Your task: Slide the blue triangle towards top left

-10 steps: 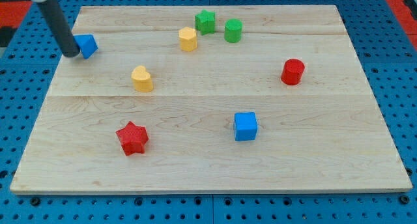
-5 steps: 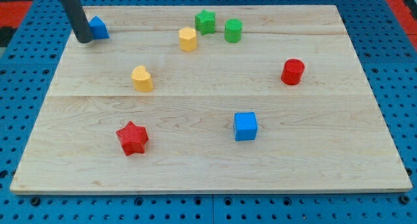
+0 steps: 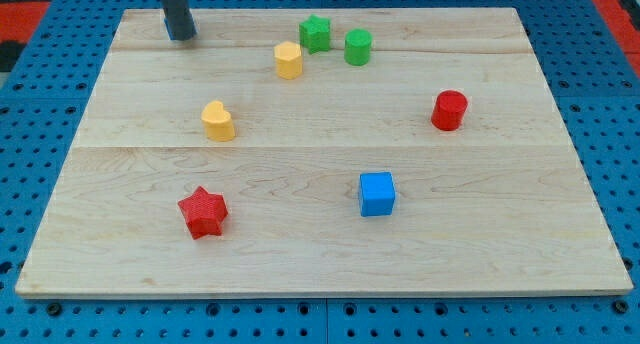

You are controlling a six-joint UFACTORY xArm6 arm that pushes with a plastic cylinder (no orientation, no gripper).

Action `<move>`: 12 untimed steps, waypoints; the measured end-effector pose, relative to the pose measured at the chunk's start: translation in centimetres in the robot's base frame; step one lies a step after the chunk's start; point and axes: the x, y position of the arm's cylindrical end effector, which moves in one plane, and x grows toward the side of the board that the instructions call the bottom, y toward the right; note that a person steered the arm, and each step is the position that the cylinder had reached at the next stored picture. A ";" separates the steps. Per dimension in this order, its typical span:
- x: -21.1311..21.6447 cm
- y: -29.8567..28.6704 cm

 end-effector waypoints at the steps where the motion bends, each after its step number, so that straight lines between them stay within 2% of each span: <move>1: -1.3 0.0; 3: -4.2 2.3; 7: -4.2 3.1; 9: -4.2 -0.7; 12: -4.2 -3.2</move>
